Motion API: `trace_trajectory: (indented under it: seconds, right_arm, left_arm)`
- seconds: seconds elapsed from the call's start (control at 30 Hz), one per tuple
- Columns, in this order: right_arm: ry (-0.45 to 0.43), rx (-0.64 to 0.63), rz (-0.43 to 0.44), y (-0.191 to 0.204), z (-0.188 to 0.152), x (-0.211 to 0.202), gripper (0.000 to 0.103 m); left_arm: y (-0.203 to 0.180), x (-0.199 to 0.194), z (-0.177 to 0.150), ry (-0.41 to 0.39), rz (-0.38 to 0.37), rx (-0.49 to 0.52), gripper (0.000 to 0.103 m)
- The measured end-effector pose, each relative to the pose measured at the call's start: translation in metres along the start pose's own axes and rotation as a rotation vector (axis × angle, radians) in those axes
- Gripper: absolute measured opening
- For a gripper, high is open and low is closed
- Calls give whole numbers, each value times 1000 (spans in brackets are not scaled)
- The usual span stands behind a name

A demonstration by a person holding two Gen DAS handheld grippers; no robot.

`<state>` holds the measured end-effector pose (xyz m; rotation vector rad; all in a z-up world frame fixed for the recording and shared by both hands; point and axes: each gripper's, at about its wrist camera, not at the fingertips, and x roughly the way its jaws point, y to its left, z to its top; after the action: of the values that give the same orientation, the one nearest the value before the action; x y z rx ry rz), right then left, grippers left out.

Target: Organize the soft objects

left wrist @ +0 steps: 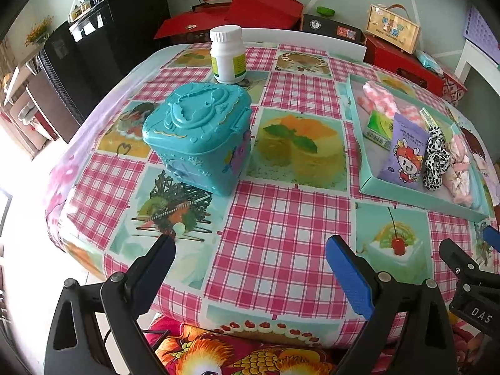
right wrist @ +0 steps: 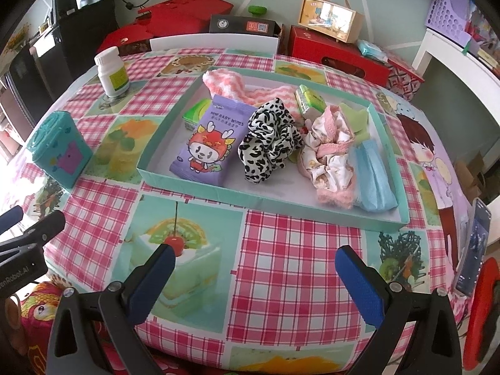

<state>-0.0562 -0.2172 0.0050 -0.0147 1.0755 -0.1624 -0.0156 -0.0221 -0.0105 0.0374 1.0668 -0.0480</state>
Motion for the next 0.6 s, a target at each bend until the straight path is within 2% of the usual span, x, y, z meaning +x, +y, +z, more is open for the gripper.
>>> trace_trajectory:
  seconds: [0.6]
  right_arm:
    - [-11, -49, -39, 7, 1, 0, 103]
  left_arm:
    - [-1, -2, 0, -21, 11, 9, 97]
